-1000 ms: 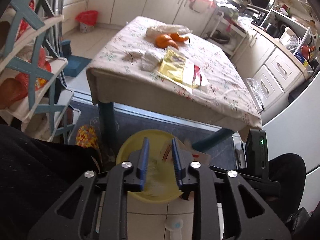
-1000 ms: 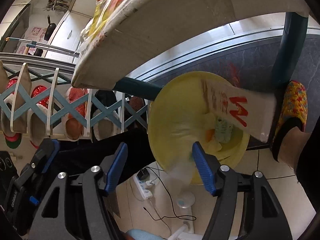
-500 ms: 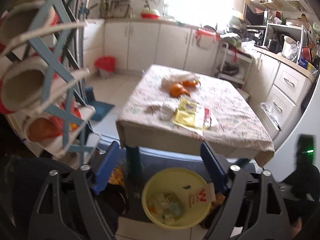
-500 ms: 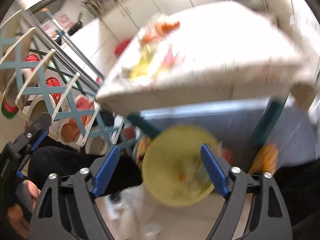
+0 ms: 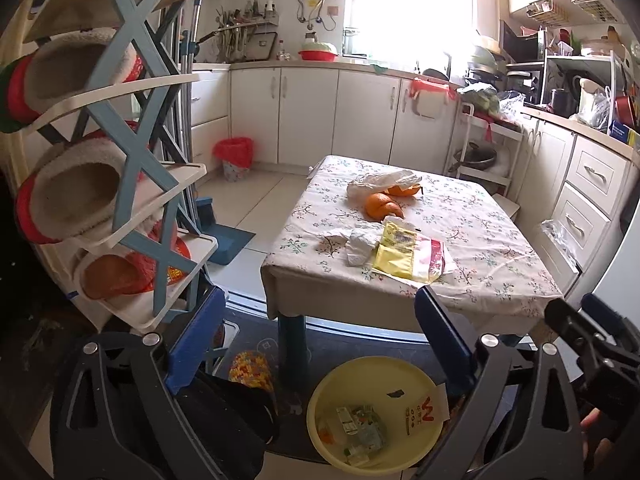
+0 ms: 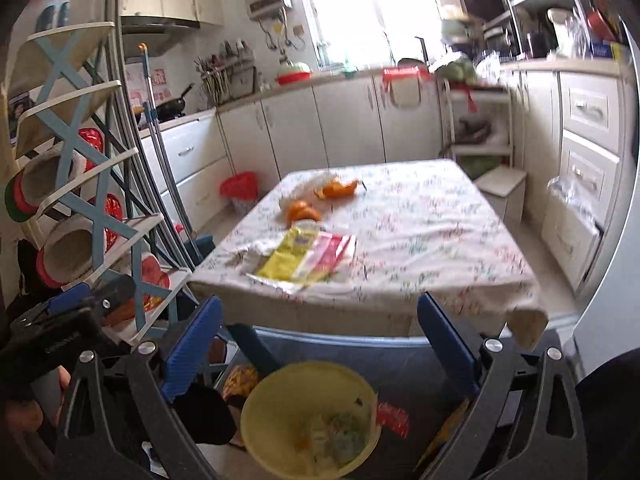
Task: Collect trash
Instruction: 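Move both open tools back toward the table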
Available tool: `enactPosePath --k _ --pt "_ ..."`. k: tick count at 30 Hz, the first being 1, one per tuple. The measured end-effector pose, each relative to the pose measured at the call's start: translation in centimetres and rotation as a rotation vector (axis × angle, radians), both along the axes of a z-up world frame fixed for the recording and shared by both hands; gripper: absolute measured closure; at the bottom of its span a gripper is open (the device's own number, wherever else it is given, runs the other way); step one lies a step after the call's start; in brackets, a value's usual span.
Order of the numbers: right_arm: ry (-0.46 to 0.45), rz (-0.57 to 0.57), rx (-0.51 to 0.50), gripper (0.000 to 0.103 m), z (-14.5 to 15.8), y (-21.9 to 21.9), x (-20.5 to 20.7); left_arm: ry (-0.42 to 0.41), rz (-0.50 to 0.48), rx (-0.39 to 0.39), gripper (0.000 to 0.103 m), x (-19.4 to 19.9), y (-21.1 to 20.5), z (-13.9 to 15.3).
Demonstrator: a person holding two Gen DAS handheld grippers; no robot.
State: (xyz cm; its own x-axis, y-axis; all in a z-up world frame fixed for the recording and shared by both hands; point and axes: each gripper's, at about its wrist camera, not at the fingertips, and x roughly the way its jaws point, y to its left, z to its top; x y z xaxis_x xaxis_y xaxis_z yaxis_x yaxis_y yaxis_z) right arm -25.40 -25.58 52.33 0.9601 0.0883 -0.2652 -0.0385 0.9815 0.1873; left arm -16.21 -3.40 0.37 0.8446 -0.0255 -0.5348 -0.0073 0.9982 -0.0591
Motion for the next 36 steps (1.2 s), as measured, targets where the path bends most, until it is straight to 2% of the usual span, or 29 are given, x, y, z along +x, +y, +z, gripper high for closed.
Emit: enactPosePath --k 1,3,7,9,10,11,12,14,15,16,17,18,19,20,21,24,25,26,27,28,29,30,31,32,33,35,36 --pt "-0.003 0.000 -0.004 0.009 0.1 1.1 0.9 0.000 -0.001 0.000 0.011 0.0 0.0 0.0" --pt "-0.015 -0.002 -0.013 0.009 5.1 2.0 2.0 -0.003 -0.005 0.002 0.011 0.0 -0.2 0.1" --pt "-0.041 -0.008 -0.029 0.009 11.3 3.8 3.2 -0.021 -0.007 0.004 0.010 0.0 -0.4 0.6" --pt "-0.055 -0.008 -0.038 0.009 16.0 4.2 3.9 -0.029 -0.006 0.003 0.009 0.0 -0.4 0.9" --pt "-0.057 -0.008 -0.043 0.009 13.6 4.5 5.4 -0.032 -0.007 0.001 0.009 0.0 -0.4 1.0" --pt "-0.062 -0.006 -0.049 0.009 17.4 4.6 5.0 -0.032 -0.008 0.000 0.009 0.1 -0.4 1.1" --pt "-0.066 -0.005 -0.053 0.009 15.1 5.3 6.7 -0.030 -0.010 -0.001 0.009 0.2 -0.5 1.1" --pt "-0.081 -0.004 -0.063 0.009 16.6 5.7 8.3 -0.029 -0.014 -0.001 0.008 0.3 -0.5 1.4" --pt "-0.088 -0.003 -0.068 0.009 15.2 5.6 8.6 -0.029 -0.014 -0.001 0.008 0.4 -0.5 1.5" --pt "-0.098 -0.002 -0.073 0.008 15.7 5.8 9.2 -0.029 -0.016 -0.002 0.008 0.5 -0.5 1.7" --pt "-0.106 -0.002 -0.076 0.008 14.2 7.2 6.8 -0.031 -0.016 -0.003 0.008 0.6 -0.5 1.8" --pt "-0.114 -0.001 -0.079 0.007 16.8 7.3 6.3 -0.031 -0.016 -0.001 0.008 0.7 -0.6 2.0" --pt "-0.119 0.000 -0.080 0.007 14.9 3.9 3.6 -0.030 -0.015 0.001 0.008 0.8 -0.6 2.2" --pt "-0.122 0.000 -0.081 0.007 18.2 3.8 3.3 -0.030 -0.015 0.003 0.008 1.0 -0.6 2.3" --pt "-0.124 -0.001 -0.081 0.007 17.0 4.4 2.5 -0.029 -0.014 0.004 0.008 1.2 -0.6 2.4" --pt "-0.123 0.000 -0.075 0.007 20.9 5.4 3.6 -0.025 -0.014 0.010 0.008 1.8 -0.7 2.6" --pt "-0.125 0.002 -0.074 0.007 21.0 5.9 3.0 -0.024 -0.014 0.010 0.008 2.0 -0.7 2.6" --pt "-0.125 0.003 -0.074 0.007 17.8 5.5 4.7 -0.023 -0.015 0.010 0.008 2.2 -0.7 2.7" --pt "-0.127 0.004 -0.072 0.007 18.8 5.5 5.8 -0.022 -0.017 0.010 0.008 2.5 -0.7 2.7" --pt "-0.128 0.006 -0.070 0.007 16.9 4.3 5.8 -0.022 -0.018 0.010 0.008 2.7 -0.8 2.8" --pt "-0.128 0.006 -0.070 0.007 17.6 5.4 6.3 -0.023 -0.018 0.012 0.008 3.0 -0.8 2.8" --pt "-0.128 0.007 -0.071 0.007 14.7 5.9 3.8 -0.023 -0.019 0.013 0.008 3.3 -0.9 2.8" --pt "-0.128 0.008 -0.071 0.007 13.2 5.6 2.7 -0.023 -0.019 0.014 0.008 3.6 -0.9 2.9" --pt "-0.125 0.009 -0.068 0.007 10.6 3.7 3.7 -0.023 -0.019 0.013 0.008 4.1 -0.9 2.9" --pt "-0.121 0.011 -0.063 0.007 11.8 2.7 6.2 -0.022 -0.018 0.011 0.008 4.4 -1.0 2.9" --pt "-0.111 0.017 -0.058 0.007 15.3 2.5 7.2 -0.020 -0.018 0.007 0.008 5.3 -1.1 2.9" --pt "-0.105 0.020 -0.057 0.007 15.1 3.4 8.4 -0.019 -0.018 0.005 0.008 5.7 -1.2 3.0"
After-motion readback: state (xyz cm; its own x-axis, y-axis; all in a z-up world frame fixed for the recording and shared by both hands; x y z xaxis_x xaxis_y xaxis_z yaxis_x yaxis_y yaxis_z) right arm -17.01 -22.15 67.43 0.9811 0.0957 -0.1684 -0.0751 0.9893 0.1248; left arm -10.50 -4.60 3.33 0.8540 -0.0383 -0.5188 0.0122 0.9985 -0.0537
